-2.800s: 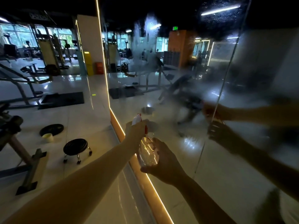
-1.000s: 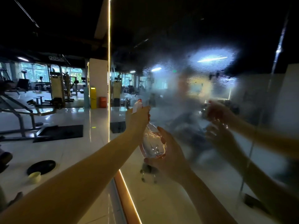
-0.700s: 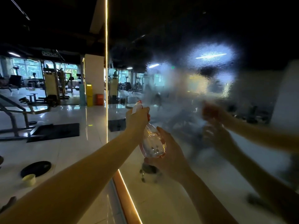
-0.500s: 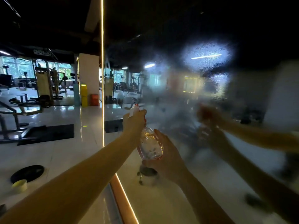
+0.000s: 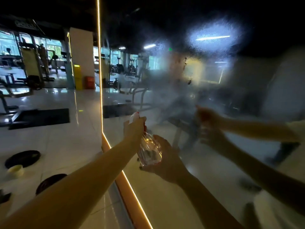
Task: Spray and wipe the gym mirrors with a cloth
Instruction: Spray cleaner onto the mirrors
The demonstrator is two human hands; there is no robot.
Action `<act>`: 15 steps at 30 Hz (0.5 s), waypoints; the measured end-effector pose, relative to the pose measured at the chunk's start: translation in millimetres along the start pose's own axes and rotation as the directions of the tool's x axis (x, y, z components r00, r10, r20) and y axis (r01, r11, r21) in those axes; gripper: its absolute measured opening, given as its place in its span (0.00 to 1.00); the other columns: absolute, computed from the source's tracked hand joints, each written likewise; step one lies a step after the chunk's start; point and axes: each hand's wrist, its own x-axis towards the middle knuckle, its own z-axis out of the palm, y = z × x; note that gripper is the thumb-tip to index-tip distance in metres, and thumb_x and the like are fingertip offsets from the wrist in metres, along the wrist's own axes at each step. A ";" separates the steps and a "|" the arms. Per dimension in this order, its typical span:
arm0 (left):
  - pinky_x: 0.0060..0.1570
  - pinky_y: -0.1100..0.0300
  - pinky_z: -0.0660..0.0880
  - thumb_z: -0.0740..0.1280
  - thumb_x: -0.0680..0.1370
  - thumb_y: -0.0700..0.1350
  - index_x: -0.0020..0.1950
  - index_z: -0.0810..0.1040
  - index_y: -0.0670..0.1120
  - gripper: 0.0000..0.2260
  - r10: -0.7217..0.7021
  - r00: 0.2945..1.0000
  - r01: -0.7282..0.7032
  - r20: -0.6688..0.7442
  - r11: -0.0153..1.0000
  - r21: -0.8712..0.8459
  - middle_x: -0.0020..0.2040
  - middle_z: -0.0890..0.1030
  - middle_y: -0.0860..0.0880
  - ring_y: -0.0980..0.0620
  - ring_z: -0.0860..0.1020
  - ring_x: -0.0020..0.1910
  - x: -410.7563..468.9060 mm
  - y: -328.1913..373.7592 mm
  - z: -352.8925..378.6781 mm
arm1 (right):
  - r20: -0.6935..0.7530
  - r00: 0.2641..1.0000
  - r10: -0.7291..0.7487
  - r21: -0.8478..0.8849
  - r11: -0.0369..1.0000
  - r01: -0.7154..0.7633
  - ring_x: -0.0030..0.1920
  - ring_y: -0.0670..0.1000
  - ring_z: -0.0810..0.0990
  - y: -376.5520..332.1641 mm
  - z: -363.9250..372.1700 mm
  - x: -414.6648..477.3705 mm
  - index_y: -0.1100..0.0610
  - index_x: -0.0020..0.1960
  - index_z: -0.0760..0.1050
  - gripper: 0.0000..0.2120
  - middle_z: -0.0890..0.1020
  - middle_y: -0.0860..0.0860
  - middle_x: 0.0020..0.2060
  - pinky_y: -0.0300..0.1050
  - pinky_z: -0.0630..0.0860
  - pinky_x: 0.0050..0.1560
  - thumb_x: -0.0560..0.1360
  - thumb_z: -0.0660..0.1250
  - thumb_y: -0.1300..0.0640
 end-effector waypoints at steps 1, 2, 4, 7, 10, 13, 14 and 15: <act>0.39 0.57 0.75 0.67 0.82 0.45 0.64 0.78 0.42 0.12 -0.013 1.000 0.013 0.002 1.000 -0.021 0.31 0.79 0.50 0.51 0.77 0.36 1.4 -7.5 -4.1 | 0.010 1.000 0.003 -0.035 0.999 -0.003 0.68 0.41 0.70 2.8 6.2 -1.4 0.42 0.78 0.59 0.49 0.69 0.39 0.72 0.41 0.72 0.68 0.66 0.83 0.43; 0.41 0.55 0.76 0.68 0.81 0.44 0.62 0.78 0.42 0.11 -0.026 1.000 0.027 0.009 0.998 -0.056 0.32 0.79 0.50 0.50 0.78 0.37 3.5 -15.3 -7.9 | 0.022 1.000 0.014 -0.055 0.998 -0.012 0.69 0.43 0.70 2.9 11.5 -3.9 0.43 0.78 0.59 0.49 0.69 0.39 0.73 0.45 0.73 0.70 0.65 0.83 0.41; 0.45 0.54 0.76 0.67 0.82 0.43 0.57 0.78 0.44 0.05 -0.046 0.998 0.049 0.033 0.995 -0.092 0.40 0.79 0.47 0.48 0.78 0.42 4.8 -28.9 -14.3 | 0.034 0.999 0.041 -0.078 0.996 -0.039 0.68 0.44 0.69 6.6 22.5 -6.8 0.44 0.78 0.60 0.50 0.69 0.40 0.71 0.47 0.74 0.70 0.64 0.83 0.41; 0.44 0.57 0.74 0.64 0.84 0.42 0.50 0.77 0.50 0.05 -0.084 0.995 0.086 0.055 0.996 -0.039 0.42 0.77 0.45 0.47 0.76 0.44 6.3 -47.5 -21.0 | 0.066 0.994 0.092 -0.051 0.995 -0.088 0.69 0.43 0.70 14.0 37.3 -10.7 0.44 0.78 0.61 0.50 0.69 0.38 0.70 0.49 0.74 0.71 0.63 0.84 0.44; 0.50 0.53 0.76 0.65 0.84 0.40 0.50 0.75 0.53 0.08 -0.135 0.989 0.135 0.064 0.991 0.014 0.43 0.77 0.45 0.46 0.77 0.46 8.7 -67.1 -27.7 | 0.141 0.983 0.121 -0.032 0.992 -0.118 0.72 0.45 0.71 21.9 49.1 -14.8 0.39 0.78 0.59 0.51 0.70 0.38 0.73 0.54 0.73 0.72 0.63 0.83 0.42; 0.55 0.50 0.77 0.67 0.83 0.42 0.51 0.74 0.55 0.07 -0.202 0.977 0.200 0.060 0.979 0.038 0.49 0.77 0.43 0.45 0.78 0.50 10.8 -86.5 -34.2 | 0.189 0.971 0.147 -0.058 0.989 -0.138 0.73 0.48 0.71 30.0 59.5 -19.7 0.41 0.80 0.57 0.53 0.69 0.42 0.75 0.55 0.73 0.72 0.63 0.82 0.37; 0.54 0.50 0.77 0.67 0.83 0.43 0.53 0.75 0.54 0.06 -0.228 0.973 0.227 0.047 0.973 0.034 0.50 0.77 0.42 0.45 0.78 0.50 11.8 -93.2 -36.2 | 0.202 0.967 0.154 -0.071 0.987 -0.142 0.73 0.48 0.71 32.5 62.7 -20.6 0.42 0.80 0.56 0.54 0.68 0.43 0.76 0.55 0.73 0.72 0.63 0.81 0.34; 0.52 0.51 0.77 0.67 0.84 0.44 0.55 0.76 0.53 0.03 -0.253 0.967 0.253 0.026 0.967 0.013 0.49 0.78 0.43 0.47 0.78 0.49 13.3 -99.9 -37.6 | 0.216 0.962 0.167 -0.083 0.985 -0.152 0.73 0.50 0.71 35.5 66.8 -21.2 0.43 0.81 0.55 0.55 0.68 0.44 0.77 0.56 0.73 0.72 0.64 0.80 0.33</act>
